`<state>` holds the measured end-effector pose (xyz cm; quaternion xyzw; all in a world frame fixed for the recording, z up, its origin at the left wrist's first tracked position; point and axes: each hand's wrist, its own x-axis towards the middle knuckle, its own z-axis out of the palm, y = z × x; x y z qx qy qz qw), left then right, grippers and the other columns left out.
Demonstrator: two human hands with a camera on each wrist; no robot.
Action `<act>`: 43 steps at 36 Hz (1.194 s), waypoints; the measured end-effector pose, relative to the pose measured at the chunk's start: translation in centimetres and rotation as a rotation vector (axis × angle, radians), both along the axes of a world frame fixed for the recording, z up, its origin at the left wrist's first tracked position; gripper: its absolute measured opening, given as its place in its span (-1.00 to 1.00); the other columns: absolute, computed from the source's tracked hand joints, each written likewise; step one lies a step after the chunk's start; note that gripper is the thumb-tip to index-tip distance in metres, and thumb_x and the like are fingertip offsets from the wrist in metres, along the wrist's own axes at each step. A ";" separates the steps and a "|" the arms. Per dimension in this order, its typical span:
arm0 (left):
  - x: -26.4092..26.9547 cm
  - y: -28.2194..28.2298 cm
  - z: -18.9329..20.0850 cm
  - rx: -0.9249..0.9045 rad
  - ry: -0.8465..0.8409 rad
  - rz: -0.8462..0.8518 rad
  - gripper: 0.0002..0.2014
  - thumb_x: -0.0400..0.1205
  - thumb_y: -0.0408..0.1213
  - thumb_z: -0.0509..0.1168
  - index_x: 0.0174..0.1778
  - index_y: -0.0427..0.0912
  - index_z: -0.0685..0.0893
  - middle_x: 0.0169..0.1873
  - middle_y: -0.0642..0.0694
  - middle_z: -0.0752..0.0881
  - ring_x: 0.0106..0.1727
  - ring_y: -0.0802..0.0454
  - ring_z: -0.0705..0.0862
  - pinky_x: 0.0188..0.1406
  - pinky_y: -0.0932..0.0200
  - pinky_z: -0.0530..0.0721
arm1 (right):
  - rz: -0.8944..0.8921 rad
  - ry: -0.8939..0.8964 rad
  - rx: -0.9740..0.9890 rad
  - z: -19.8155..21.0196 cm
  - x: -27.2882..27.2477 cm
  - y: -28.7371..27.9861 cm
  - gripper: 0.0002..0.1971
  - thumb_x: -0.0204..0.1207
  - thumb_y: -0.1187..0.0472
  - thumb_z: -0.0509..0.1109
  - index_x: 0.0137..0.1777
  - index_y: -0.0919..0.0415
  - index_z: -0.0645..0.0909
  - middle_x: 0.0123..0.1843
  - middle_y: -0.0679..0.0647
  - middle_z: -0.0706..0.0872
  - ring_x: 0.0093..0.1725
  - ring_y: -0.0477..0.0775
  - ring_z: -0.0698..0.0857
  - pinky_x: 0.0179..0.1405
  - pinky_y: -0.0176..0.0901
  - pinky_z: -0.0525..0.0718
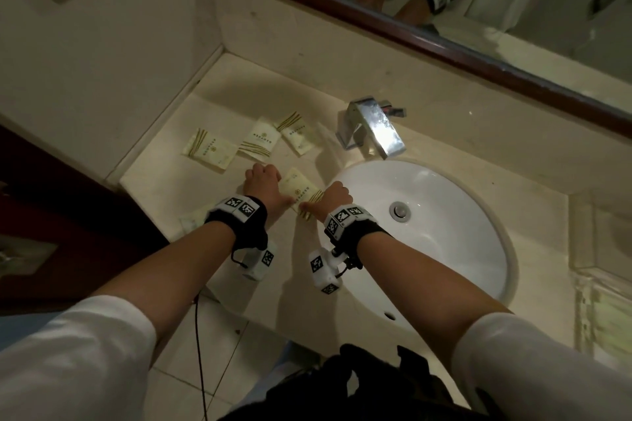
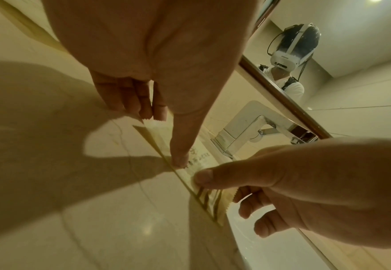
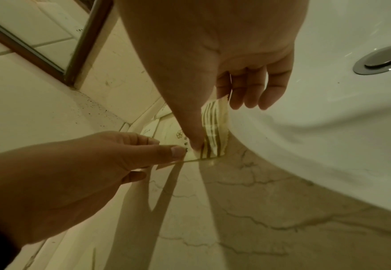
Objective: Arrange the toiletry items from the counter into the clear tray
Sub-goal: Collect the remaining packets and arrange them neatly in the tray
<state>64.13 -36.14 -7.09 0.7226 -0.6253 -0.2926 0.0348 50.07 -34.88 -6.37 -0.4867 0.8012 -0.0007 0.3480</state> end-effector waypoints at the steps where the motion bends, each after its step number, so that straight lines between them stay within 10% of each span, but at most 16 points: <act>1: 0.0 0.0 0.0 0.001 0.004 0.000 -0.41 0.36 -0.02 0.53 0.20 -0.19 0.48 0.28 -0.25 0.42 0.34 -0.25 0.38 0.31 -0.07 0.46 | 0.005 -0.003 -0.001 0.0 0.0 0.0 -0.17 0.27 -0.12 0.60 0.37 0.33 0.31 0.36 0.26 0.48 0.36 0.26 0.49 0.33 0.07 0.53; 17: 0.0 0.2 -0.1 -0.015 0.239 0.083 -0.67 0.46 -0.13 0.44 -0.14 -0.17 0.42 -0.17 -0.13 0.55 -0.14 -0.13 0.54 -0.22 0.08 0.45 | 0.178 0.021 -0.089 -0.2 -0.7 0.3 -0.24 0.33 -0.15 0.53 0.35 0.30 0.35 0.35 0.25 0.47 0.35 0.27 0.43 0.22 0.10 0.51; 26: 0.7 0.7 0.3 -0.012 0.315 0.072 -0.71 0.51 -0.12 0.44 -0.10 -0.16 0.47 -0.19 -0.10 0.59 -0.15 -0.04 0.53 -0.18 0.17 0.41 | 0.213 -0.060 -0.082 -0.4 -0.8 -0.1 -0.35 0.34 -0.08 0.54 0.28 0.30 0.42 0.24 0.26 0.55 0.24 0.29 0.53 0.12 0.10 0.60; 33: 1.2 1.6 0.7 0.014 0.463 0.081 -0.74 0.52 -0.17 0.43 0.09 -0.15 0.65 -0.03 -0.12 0.76 0.00 -0.10 0.71 0.03 -0.02 0.69 | 0.103 -0.353 -0.231 -0.6 -2.9 0.8 -0.73 0.42 0.17 0.51 -0.10 0.13 0.42 -0.12 0.02 0.56 -0.23 -0.03 0.50 -0.43 -0.32 0.36; 43: -1.7 2.9 3.2 0.219 0.860 0.118 -0.74 0.61 -0.34 0.32 0.22 -0.26 0.61 0.10 -0.18 0.72 0.10 -0.09 0.68 0.06 0.13 0.63 | -0.214 -0.892 -0.191 1.5 -8.0 2.7 -0.84 0.44 0.33 0.49 -0.17 0.11 0.56 -0.11 0.13 0.70 -0.23 -0.01 0.63 -0.35 -0.31 0.52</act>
